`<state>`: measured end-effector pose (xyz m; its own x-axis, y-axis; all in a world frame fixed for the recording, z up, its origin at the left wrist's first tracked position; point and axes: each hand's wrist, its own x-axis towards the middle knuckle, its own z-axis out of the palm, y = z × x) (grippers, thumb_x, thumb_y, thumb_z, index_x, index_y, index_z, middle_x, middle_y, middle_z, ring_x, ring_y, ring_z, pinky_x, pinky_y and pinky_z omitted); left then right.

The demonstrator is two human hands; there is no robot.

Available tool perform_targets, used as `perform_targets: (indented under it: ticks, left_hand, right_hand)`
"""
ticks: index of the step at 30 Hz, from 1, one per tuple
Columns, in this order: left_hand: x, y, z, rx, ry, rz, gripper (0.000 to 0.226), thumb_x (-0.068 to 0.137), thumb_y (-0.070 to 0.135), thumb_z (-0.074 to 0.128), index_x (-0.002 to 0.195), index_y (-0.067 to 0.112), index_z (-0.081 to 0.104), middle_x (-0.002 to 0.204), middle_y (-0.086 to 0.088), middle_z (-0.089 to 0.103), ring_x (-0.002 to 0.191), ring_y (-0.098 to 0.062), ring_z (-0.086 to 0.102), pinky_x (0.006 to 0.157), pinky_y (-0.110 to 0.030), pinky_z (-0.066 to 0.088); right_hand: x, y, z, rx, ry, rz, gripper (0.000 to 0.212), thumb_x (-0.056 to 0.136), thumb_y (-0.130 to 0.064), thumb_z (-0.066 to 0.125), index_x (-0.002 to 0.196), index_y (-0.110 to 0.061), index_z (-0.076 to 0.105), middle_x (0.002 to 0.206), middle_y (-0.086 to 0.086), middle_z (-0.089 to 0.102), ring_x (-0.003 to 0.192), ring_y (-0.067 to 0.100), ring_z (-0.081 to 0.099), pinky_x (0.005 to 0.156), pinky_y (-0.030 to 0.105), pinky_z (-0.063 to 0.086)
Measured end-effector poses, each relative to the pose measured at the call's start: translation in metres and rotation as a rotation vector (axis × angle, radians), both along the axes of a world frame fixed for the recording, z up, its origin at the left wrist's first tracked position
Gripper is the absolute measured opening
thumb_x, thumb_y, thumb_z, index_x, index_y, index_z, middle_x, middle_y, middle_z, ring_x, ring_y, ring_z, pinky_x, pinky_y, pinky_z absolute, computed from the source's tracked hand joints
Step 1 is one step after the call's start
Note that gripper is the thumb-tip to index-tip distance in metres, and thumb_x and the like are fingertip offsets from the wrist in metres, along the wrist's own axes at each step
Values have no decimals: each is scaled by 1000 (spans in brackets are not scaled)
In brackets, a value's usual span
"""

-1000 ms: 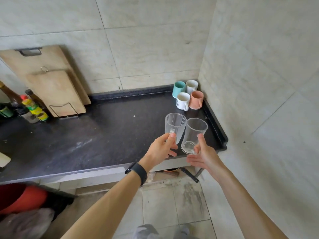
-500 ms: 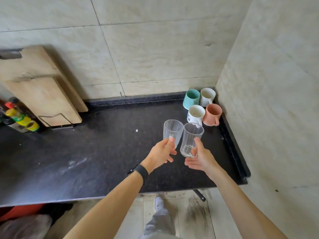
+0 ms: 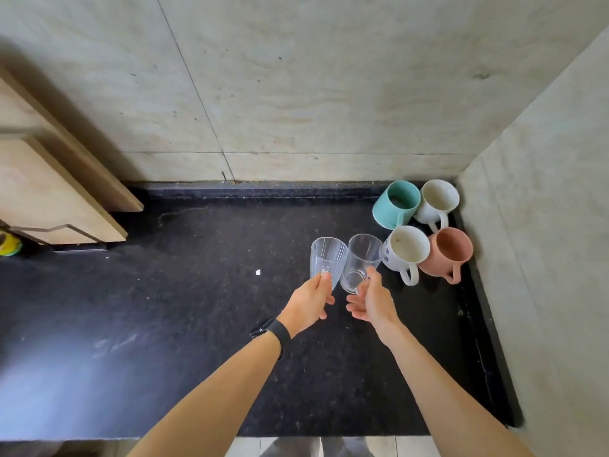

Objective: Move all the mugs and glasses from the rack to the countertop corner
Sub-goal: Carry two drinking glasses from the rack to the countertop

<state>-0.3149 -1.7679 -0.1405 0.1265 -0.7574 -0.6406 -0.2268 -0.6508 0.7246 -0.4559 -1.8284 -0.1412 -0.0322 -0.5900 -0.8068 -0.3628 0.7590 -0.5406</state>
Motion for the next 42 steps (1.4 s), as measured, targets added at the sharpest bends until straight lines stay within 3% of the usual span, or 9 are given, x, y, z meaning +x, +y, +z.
perform_targets:
  ticks: [6, 12, 15, 19, 24, 30, 33, 36, 42]
  left_hand:
    - [2, -49, -22, -47, 10, 99, 47, 106, 49, 24, 111, 16, 57, 103, -8, 68, 68, -13, 53, 66, -24, 47]
    - [10, -105, -41, -103, -20, 113, 43, 106, 47, 26, 103, 17, 56, 101, -7, 68, 66, -16, 53, 64, -26, 46]
    - [17, -126, -46, -136, -90, 83, 45, 107, 45, 23, 103, 13, 55, 101, -6, 67, 64, -13, 52, 63, -27, 44]
    - [21, -145, -55, -201, -175, 51, 46, 107, 45, 20, 99, 15, 55, 96, -3, 68, 73, -11, 54, 80, -41, 49]
    - [14, -154, -58, -195, -179, 10, 44, 107, 46, 18, 99, 23, 55, 101, 0, 68, 75, -12, 55, 82, -39, 50]
    - [16, -160, -57, -180, -149, -9, 44, 107, 44, 20, 102, 22, 58, 103, 3, 66, 79, -17, 56, 79, -32, 48]
    - [15, -160, -52, -126, -86, 22, 44, 107, 46, 24, 113, 22, 60, 108, 3, 66, 74, -19, 61, 67, -24, 44]
    - [15, -158, -44, -78, -75, 70, 41, 102, 51, 33, 127, 25, 53, 110, -2, 69, 70, -19, 67, 71, -34, 48]
    - [32, -123, -16, -36, -205, 28, 43, 100, 36, 45, 141, 24, 42, 112, 1, 68, 88, -21, 70, 81, -33, 53]
  right_hand:
    - [22, -59, -24, -136, -15, 25, 63, 99, -61, 24, 80, -11, 56, 96, 9, 75, 72, 19, 60, 77, 41, 48]
    - [44, -105, -38, -182, -136, -73, 56, 102, -56, 23, 105, -12, 57, 107, 13, 68, 74, 16, 54, 67, 32, 42]
    - [49, -123, -44, -212, -114, -64, 54, 101, -57, 24, 90, -14, 55, 104, 14, 68, 66, 18, 51, 65, 33, 40]
    - [48, -144, -45, -238, -69, -67, 55, 98, -57, 26, 70, -17, 49, 96, 14, 70, 68, 23, 52, 66, 36, 40]
    - [46, -155, -46, -227, -70, -96, 50, 93, -56, 30, 66, -18, 46, 89, 12, 68, 69, 23, 52, 60, 35, 37]
    - [49, -155, -45, -203, -40, -104, 52, 96, -55, 26, 79, -15, 55, 100, 11, 72, 70, 25, 63, 72, 38, 46]
    - [48, -152, -37, -162, -54, -89, 57, 97, -57, 24, 114, -16, 60, 118, 9, 66, 81, 26, 72, 78, 40, 51]
    - [47, -148, -23, -115, -59, -115, 61, 100, -59, 24, 147, -22, 37, 137, 7, 55, 79, 23, 75, 77, 38, 58]
    - [28, -111, 23, -39, -193, -226, 43, 105, -32, 43, 143, -11, 45, 139, 17, 56, 100, 33, 73, 85, 40, 59]
